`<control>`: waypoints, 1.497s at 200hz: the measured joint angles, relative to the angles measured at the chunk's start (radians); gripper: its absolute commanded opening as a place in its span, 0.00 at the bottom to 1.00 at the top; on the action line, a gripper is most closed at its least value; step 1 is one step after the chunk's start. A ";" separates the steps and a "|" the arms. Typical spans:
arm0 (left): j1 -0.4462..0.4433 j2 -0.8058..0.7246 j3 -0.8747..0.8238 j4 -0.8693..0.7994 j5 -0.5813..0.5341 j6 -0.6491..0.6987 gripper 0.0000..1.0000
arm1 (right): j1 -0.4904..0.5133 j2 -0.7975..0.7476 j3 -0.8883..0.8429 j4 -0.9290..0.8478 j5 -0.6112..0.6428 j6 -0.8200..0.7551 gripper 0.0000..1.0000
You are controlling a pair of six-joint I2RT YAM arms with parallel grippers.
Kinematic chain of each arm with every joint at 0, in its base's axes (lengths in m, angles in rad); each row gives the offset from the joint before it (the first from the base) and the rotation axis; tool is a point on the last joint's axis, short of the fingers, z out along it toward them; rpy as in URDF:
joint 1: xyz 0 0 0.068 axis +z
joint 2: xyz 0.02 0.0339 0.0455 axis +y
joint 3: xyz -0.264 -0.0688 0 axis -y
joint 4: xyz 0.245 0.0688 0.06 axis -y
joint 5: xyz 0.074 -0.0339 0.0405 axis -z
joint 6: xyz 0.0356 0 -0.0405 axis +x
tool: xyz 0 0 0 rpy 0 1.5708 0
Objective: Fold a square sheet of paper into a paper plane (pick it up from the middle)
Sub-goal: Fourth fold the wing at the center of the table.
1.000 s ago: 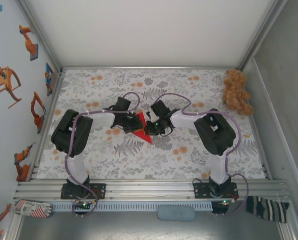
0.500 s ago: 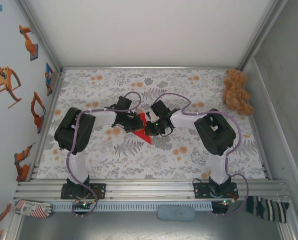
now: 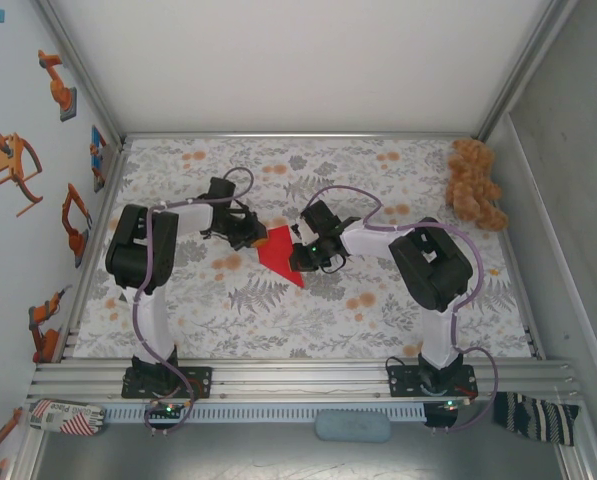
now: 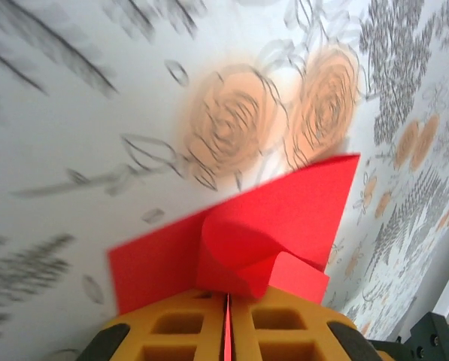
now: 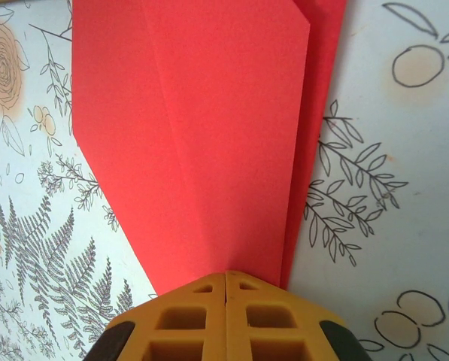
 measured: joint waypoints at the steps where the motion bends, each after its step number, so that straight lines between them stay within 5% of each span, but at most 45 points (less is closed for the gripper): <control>1: 0.002 0.001 0.002 -0.002 0.000 0.000 0.12 | 0.000 0.000 0.000 0.000 0.000 0.000 0.00; 81: 0.093 0.036 0.163 -0.126 -0.158 0.051 0.18 | 0.000 -0.008 -0.001 0.004 -0.002 0.058 0.01; 129: 0.083 -0.156 0.065 -0.104 -0.175 0.025 0.21 | 0.000 -0.087 -0.017 0.105 0.013 0.182 0.03; 206: -0.102 -0.259 -0.117 0.019 -0.138 -0.010 0.16 | 0.016 -0.049 -0.008 0.096 0.031 0.208 0.02; 299: -0.136 -0.078 -0.078 0.082 -0.085 -0.001 0.15 | 0.016 0.016 0.030 0.042 0.064 0.192 0.02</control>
